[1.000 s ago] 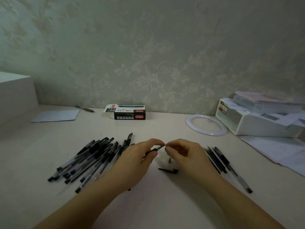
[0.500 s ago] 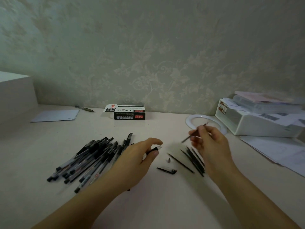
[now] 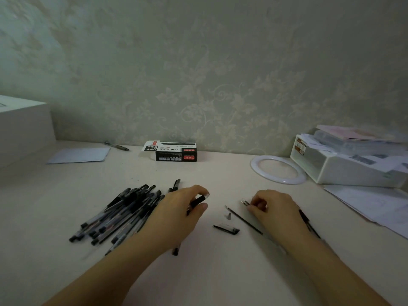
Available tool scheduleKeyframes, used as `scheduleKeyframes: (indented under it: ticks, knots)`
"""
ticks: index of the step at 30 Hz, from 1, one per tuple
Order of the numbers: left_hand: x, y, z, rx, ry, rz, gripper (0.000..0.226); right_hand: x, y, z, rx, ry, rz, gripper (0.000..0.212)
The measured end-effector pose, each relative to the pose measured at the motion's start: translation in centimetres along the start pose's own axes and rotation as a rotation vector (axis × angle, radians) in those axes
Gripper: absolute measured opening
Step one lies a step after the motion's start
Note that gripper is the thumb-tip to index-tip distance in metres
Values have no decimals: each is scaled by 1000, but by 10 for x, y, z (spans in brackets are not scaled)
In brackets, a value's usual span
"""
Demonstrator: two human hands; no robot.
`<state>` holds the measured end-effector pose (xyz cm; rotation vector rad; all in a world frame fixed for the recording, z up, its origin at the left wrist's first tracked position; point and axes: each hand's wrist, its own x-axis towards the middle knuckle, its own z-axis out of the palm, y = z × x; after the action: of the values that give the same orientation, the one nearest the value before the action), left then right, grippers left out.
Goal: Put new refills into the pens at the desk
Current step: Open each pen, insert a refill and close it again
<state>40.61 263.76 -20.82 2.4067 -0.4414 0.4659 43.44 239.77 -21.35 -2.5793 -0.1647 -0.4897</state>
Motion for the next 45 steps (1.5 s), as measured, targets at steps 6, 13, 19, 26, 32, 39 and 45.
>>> scheduleKeyframes:
  ticks: [6,13,19,26,32,39,45]
  knots:
    - [0,0,-2,19,-12,-4,26,-1,-1,2,-33,20,-53,7]
    - [1,-1,-14,92,-75,-31,21,-4,-7,4,-67,15,-85,8]
    - [4,-6,-62,252,-159,-85,11,-8,-20,0,-75,79,-203,5]
    - [8,-24,-114,278,-186,-127,10,-14,-74,9,48,-117,-487,22]
    - [-8,-60,-107,253,-54,-177,6,-18,-119,49,-70,-419,-619,53]
    - [-15,-75,-99,306,-134,-170,16,-4,-135,73,-222,-652,-608,58]
    - [-16,-82,-103,222,-225,-164,13,-6,-127,68,-230,-727,-571,65]
